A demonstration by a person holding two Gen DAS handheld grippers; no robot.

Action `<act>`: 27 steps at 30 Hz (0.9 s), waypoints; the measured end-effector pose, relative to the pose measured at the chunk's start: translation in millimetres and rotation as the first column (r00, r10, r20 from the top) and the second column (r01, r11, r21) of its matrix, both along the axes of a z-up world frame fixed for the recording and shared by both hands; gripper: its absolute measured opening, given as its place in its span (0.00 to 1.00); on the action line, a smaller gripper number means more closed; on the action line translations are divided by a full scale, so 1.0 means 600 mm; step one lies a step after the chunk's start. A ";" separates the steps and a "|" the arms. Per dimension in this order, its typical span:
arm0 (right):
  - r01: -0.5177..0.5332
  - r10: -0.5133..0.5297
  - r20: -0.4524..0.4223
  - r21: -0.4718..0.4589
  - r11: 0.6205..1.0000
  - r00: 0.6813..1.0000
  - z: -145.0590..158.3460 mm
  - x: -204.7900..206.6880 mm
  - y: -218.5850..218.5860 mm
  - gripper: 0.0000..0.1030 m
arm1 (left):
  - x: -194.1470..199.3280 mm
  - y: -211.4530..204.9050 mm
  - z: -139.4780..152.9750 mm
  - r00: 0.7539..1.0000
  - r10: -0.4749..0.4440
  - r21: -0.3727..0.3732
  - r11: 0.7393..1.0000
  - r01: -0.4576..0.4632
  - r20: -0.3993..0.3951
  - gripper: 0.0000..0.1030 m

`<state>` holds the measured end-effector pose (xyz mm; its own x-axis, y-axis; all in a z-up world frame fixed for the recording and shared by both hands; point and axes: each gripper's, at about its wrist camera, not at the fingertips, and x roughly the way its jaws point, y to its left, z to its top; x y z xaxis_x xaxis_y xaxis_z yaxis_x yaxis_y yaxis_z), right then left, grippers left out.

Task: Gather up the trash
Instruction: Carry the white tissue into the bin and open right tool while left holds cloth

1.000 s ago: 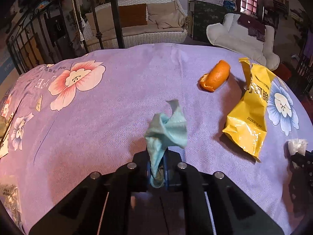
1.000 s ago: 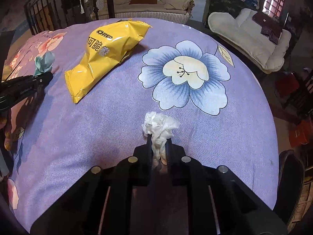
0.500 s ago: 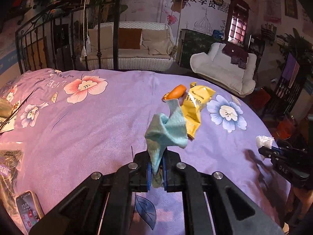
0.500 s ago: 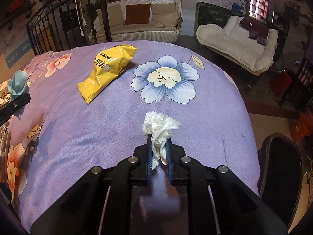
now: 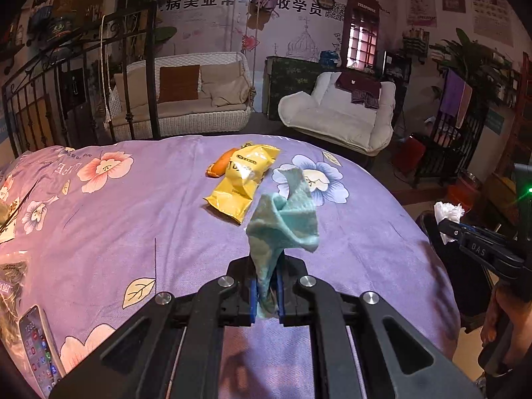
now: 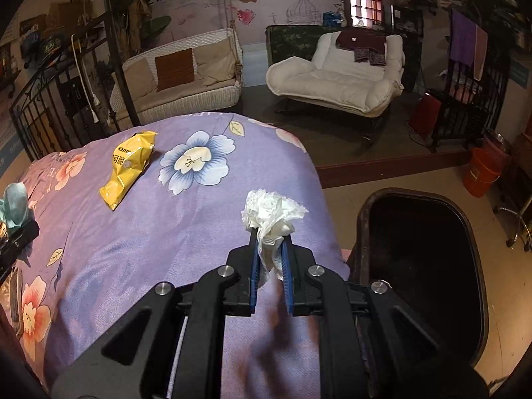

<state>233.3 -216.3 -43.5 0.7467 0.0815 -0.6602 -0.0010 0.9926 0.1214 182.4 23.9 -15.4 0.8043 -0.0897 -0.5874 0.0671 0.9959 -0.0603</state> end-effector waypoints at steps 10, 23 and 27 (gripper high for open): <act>0.203 -0.201 -0.050 0.056 0.977 0.978 -0.037 -0.007 -0.097 0.13 | 0.000 -0.055 -0.007 0.997 -0.080 0.021 0.997 0.080 -0.003 0.09; 0.404 -0.385 -0.185 0.078 0.912 0.904 -0.107 0.011 -0.191 0.13 | 0.006 -0.093 -0.015 0.991 -0.130 0.031 0.991 0.131 -0.016 0.09; 0.460 -0.441 -0.204 0.054 0.887 0.874 -0.113 0.014 -0.209 0.41 | 0.008 -0.092 -0.014 0.991 -0.131 0.022 0.991 0.131 -0.015 0.09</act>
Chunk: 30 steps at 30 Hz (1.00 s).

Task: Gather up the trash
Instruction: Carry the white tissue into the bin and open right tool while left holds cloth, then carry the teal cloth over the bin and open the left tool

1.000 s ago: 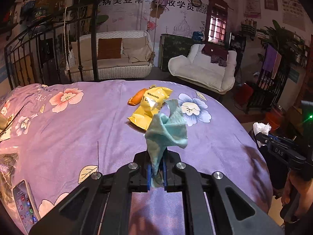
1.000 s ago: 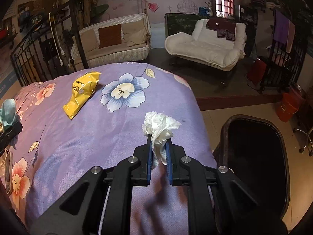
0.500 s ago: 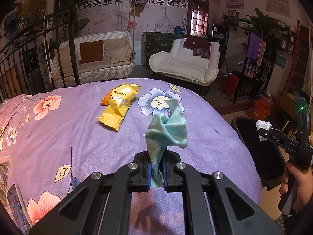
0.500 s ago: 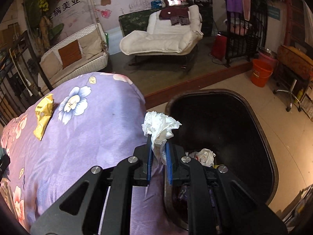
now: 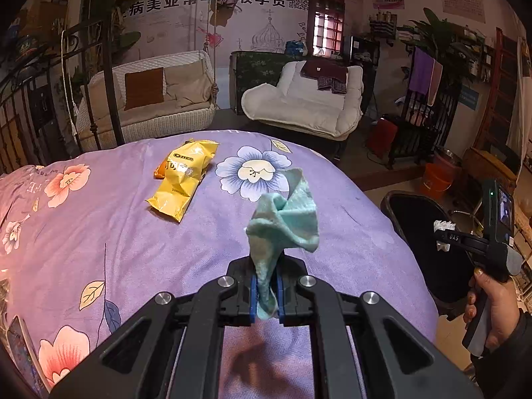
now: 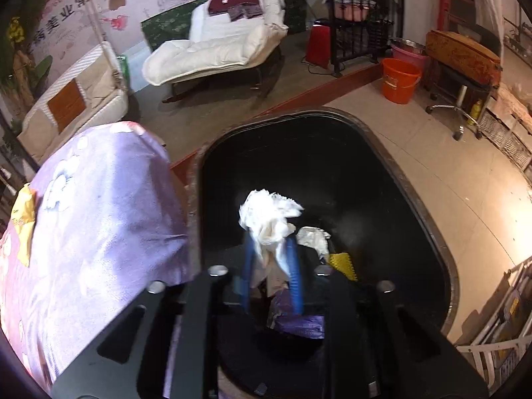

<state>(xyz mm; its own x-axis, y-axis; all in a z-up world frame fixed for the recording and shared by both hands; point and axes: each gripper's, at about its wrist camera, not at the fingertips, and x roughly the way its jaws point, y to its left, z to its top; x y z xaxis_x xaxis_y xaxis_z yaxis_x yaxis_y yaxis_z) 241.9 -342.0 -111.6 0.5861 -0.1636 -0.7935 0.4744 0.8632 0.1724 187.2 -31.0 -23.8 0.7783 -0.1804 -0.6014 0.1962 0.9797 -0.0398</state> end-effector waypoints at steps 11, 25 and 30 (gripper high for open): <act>0.052 -0.051 0.046 -0.025 0.998 0.998 -0.003 -0.018 -0.015 0.80 | 0.000 -0.026 -0.005 0.999 -0.031 0.005 0.999 0.032 -0.005 0.09; -0.034 0.057 0.220 -0.109 0.993 0.974 0.035 -0.078 0.055 0.87 | 0.018 -0.086 -0.008 0.995 -0.101 0.004 0.995 0.101 -0.024 0.09; -0.052 0.075 0.259 -0.094 0.994 0.963 0.050 -0.096 0.056 0.90 | 0.032 -0.120 -0.018 0.990 -0.134 0.008 0.991 0.134 -0.043 0.09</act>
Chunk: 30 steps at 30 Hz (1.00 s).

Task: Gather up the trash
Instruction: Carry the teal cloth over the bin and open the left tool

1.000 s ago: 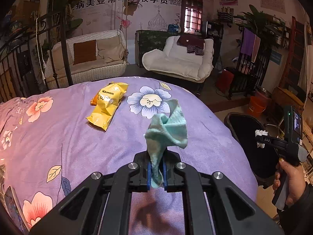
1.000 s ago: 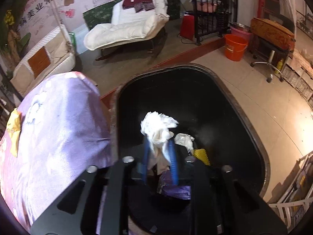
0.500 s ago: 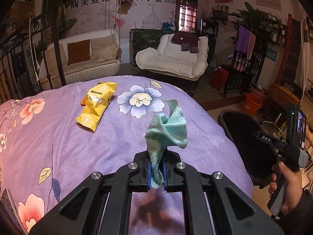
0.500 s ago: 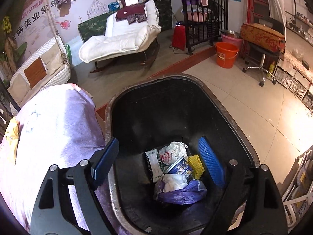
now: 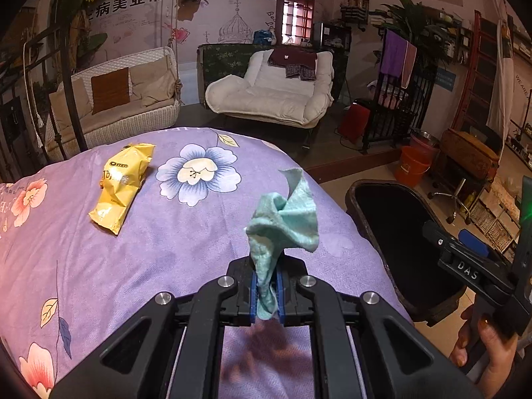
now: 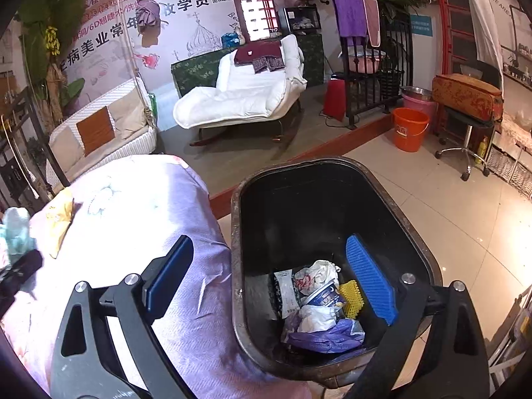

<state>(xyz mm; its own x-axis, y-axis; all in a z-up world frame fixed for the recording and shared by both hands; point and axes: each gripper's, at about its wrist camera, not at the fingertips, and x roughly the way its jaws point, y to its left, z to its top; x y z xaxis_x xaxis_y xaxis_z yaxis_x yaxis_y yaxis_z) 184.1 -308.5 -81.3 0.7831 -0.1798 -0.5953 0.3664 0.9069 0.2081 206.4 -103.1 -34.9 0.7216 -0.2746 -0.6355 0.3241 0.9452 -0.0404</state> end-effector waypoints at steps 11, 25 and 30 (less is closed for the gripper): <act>-0.126 0.126 -0.016 0.011 0.992 0.992 -0.005 -0.057 0.026 0.91 | 0.065 -0.144 -0.005 0.979 -0.195 0.025 0.980 0.197 -0.060 0.09; -0.136 0.138 -0.046 0.034 0.990 0.989 -0.024 -0.061 0.018 0.93 | 0.130 -0.323 -0.064 0.859 -0.442 0.031 0.885 0.465 -0.258 0.09; -0.123 0.125 -0.059 0.040 0.992 0.990 -0.029 -0.060 0.013 0.93 | 0.141 -0.364 -0.075 0.803 -0.508 -0.001 0.845 0.534 -0.313 0.31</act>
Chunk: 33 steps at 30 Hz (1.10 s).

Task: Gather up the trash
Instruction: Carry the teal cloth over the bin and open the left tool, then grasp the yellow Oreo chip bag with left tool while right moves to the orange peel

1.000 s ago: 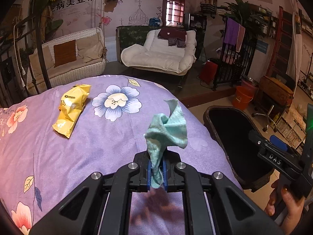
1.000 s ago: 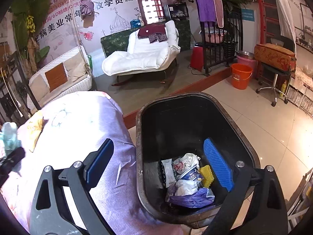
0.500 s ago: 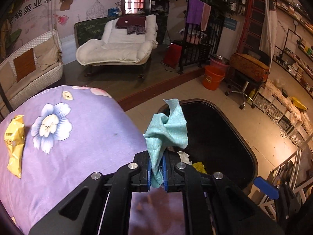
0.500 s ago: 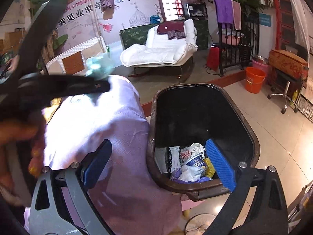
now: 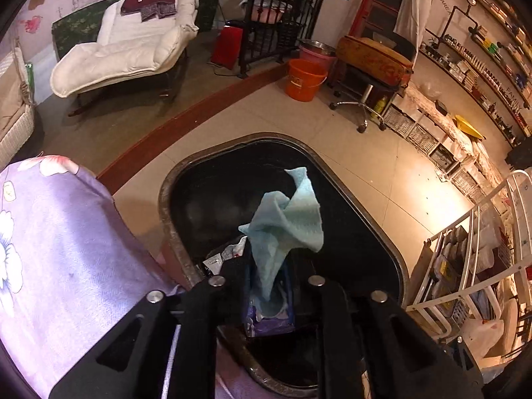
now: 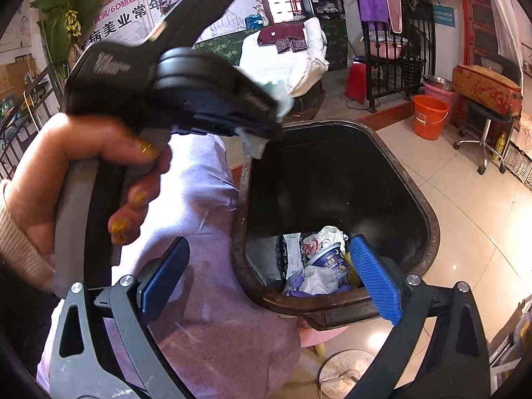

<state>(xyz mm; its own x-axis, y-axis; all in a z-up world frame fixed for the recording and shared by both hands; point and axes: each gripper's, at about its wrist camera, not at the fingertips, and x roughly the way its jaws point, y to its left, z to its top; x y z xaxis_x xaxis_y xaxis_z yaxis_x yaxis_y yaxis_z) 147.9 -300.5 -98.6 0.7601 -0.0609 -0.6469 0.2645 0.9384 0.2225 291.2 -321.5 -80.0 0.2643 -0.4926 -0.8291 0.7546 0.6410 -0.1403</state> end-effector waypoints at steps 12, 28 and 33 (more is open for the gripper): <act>-0.008 0.008 -0.013 -0.003 1.000 1.000 0.001 -0.001 0.016 0.93 | -0.035 0.063 0.041 0.986 0.062 -0.047 0.997 -0.055 0.157 0.83; -0.199 0.197 0.055 0.037 0.979 0.979 0.075 0.081 0.111 0.93 | 0.017 0.456 0.046 0.729 0.573 0.013 0.783 -0.622 0.376 0.86; -0.289 0.288 0.065 0.019 0.957 0.955 0.097 0.131 0.169 0.94 | 0.066 0.535 0.032 0.700 0.638 0.027 0.733 -0.680 0.322 0.86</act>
<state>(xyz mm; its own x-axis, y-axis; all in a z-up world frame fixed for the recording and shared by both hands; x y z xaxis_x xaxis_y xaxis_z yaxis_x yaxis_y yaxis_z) 226.7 -199.1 -40.3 0.7809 0.1843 -0.5969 -0.0315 0.9659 0.2570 330.8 -0.5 -60.7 0.7012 0.0048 -0.7130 0.1226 0.9843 0.1271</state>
